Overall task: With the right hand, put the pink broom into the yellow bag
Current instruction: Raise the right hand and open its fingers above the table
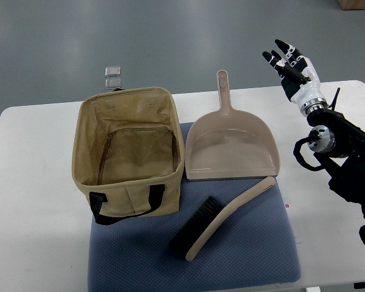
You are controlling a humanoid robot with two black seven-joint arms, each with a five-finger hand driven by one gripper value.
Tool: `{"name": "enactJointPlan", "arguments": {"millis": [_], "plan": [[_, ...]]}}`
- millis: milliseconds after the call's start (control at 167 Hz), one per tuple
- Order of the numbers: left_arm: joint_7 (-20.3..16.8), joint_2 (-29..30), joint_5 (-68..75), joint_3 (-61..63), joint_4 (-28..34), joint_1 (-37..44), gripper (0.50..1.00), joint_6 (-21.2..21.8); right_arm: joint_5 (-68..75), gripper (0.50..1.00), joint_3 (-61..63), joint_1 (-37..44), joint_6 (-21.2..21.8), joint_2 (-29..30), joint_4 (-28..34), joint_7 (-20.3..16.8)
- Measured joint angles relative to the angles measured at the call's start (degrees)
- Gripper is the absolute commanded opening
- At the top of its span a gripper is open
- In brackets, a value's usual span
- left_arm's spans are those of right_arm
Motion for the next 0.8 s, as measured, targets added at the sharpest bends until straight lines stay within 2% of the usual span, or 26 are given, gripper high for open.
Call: {"name": "enactJointPlan", "arguments": {"millis": [799], "plan": [[0.0, 0.0, 0.0, -0.1, -0.1, 0.0, 1.0, 0.0, 0.0, 0.93, 0.0, 0.7, -0.5, -0.6, 0.0, 0.0]]}}
